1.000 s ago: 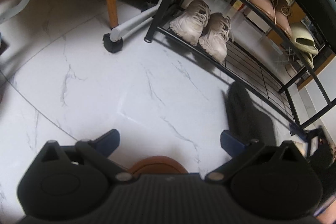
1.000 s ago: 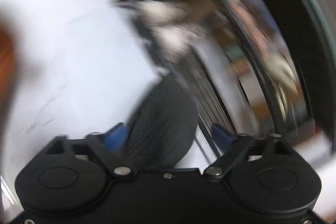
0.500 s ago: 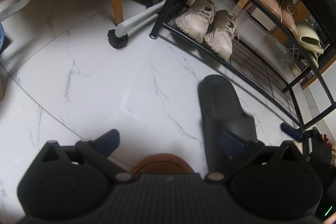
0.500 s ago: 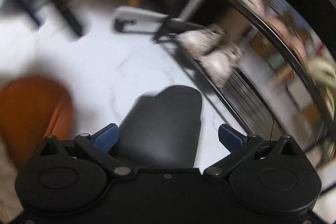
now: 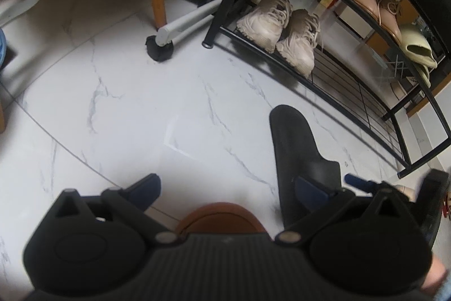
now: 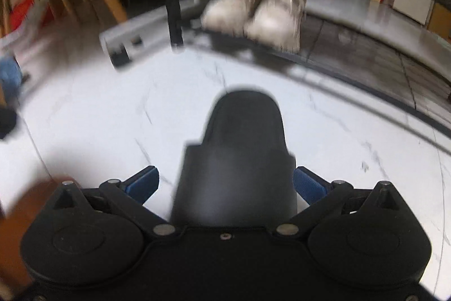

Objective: Organize scattered shoes
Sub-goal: 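Lower the black slipper onto the floor by the rack and open the right tool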

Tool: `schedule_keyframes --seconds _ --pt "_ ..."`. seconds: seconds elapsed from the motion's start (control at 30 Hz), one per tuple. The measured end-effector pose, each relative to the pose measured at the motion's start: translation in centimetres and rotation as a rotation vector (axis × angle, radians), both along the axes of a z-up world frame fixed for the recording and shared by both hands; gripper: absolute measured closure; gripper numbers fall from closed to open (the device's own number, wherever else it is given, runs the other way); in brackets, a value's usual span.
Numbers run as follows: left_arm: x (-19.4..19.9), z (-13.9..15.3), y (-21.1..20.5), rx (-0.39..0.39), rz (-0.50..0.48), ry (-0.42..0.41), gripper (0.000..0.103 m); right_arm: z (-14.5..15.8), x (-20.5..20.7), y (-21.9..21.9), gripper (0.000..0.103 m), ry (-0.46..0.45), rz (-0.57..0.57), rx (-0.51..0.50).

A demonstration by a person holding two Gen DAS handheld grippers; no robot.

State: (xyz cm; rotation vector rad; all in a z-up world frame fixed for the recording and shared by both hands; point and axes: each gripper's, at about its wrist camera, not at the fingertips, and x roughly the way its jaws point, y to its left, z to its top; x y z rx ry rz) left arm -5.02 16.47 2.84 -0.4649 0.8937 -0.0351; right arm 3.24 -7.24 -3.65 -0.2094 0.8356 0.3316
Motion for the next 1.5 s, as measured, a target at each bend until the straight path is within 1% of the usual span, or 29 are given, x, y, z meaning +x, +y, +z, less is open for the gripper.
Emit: schedule_keyframes --seconds 0.03,0.1,0.23,0.27,0.3,0.33,0.37,0.43,0.5,0.6,0.63,0.7,0.77,0.83,0.87,0.9,0.97,1.0,1.03,1.07,1.1,1.13,1.2,1.3,1.37,1.4,1.43,1.5 --pt "0.0 0.0 0.0 0.000 0.000 0.001 0.001 -0.3 0.2 -0.4 0.000 0.002 -0.021 0.035" --pt "0.0 -0.1 0.0 -0.001 0.000 0.003 0.001 -0.5 0.0 -0.3 0.000 -0.014 -0.026 0.037" --pt "0.1 -0.2 0.0 -0.003 0.000 0.006 0.001 -0.7 -0.2 0.0 0.000 -0.003 -0.042 0.026" --pt "0.1 -0.2 0.0 -0.004 0.000 0.007 0.001 -0.6 -0.1 -0.1 0.001 0.014 -0.077 0.023" --pt "0.1 -0.2 0.1 -0.004 0.000 0.008 0.001 -0.3 0.5 -0.5 0.001 0.030 -0.191 0.005" --pt "0.1 -0.2 0.0 -0.004 -0.001 0.007 0.001 -0.2 0.7 -1.6 0.001 0.049 -0.273 0.011" --pt "0.1 -0.2 0.0 -0.003 -0.003 0.005 0.001 0.0 0.8 -3.0 0.000 0.069 -0.342 0.042" --pt "0.1 -0.2 0.0 -0.001 -0.006 0.002 0.001 0.1 0.7 -4.3 0.000 0.080 -0.387 0.058" --pt "0.1 -0.2 -0.1 0.001 -0.008 -0.001 0.001 0.3 0.5 -6.8 0.000 0.094 -0.479 0.060" --pt "0.0 -0.1 -0.1 0.004 -0.013 -0.005 0.001 0.3 0.4 -9.1 0.000 0.099 -0.554 0.050" --pt "0.0 -0.1 -0.1 0.005 -0.014 -0.007 0.001 0.4 0.4 -9.8 0.000 0.106 -0.572 0.071" --pt "0.0 -0.1 -0.2 0.007 -0.017 -0.010 0.001 0.5 0.4 -9.7 0.000 0.114 -0.576 0.069" --pt "0.0 0.0 -0.2 0.009 -0.020 -0.013 0.001 1.6 0.0 -8.8 0.000 0.096 -0.560 0.065" --pt "0.0 -0.1 -0.1 0.009 -0.021 -0.017 0.001 3.5 -0.9 -7.8 0.000 0.048 -0.523 0.089" --pt "0.0 -0.2 0.0 0.009 -0.021 -0.019 0.001 4.0 -1.1 -7.7 0.000 0.039 -0.518 0.093" --pt "0.0 -0.2 0.0 0.009 -0.022 -0.022 0.001 5.4 -1.9 -7.1 0.000 0.000 -0.505 0.105" --pt "0.0 -0.5 0.2 0.004 -0.021 -0.024 0.001 8.7 -4.3 -5.8 0.000 -0.116 -0.504 0.157" --pt "0.0 -0.7 0.3 0.000 -0.021 -0.023 0.001 9.4 -4.9 -5.6 0.000 -0.146 -0.510 0.173" --pt "0.0 -0.8 0.3 -0.007 -0.022 -0.023 0.001 10.8 -6.6 -4.8 0.000 -0.231 -0.533 0.200" --pt "0.0 -1.0 0.4 -0.015 -0.023 -0.023 0.001 11.4 -7.7 -4.3 0.000 -0.287 -0.531 0.205" --pt "0.0 -1.0 0.5 -0.025 -0.021 -0.029 0.001 11.8 -8.5 -3.7 0.000 -0.337 -0.524 0.206" --pt "-0.1 -1.0 0.6 -0.036 -0.017 -0.037 0.001 12.1 -9.2 -2.9 0.000 -0.388 -0.481 0.179" --pt "-0.4 -0.8 0.8 -0.047 -0.003 -0.063 0.001 11.8 -9.0 -2.3 0.000 -0.407 -0.446 0.139" --pt "-0.8 -0.3 0.4 -0.023 0.016 -0.096 0.001 10.4 -7.6 -2.7 0.000 -0.430 -0.488 0.113" --pt "-0.7 0.0 -1.0 0.010 0.017 -0.098 0.001 10.4 -7.3 -2.9 0.000 -0.519 -0.578 0.062" --pt "-0.3 0.0 -1.7 0.017 0.007 -0.095 0.001 10.6 -7.3 -2.8 0.000 -0.544 -0.599 0.052" --pt "0.0 0.0 -2.4 0.023 -0.004 -0.093 0.001 11.1 -7.7 -2.8 0.000 -0.613 -0.631 0.048" --pt "1.2 -0.1 -4.3 0.047 -0.032 -0.094 0.001 11.5 -8.7 -3.2 0.000 -0.732 -0.625 0.064"
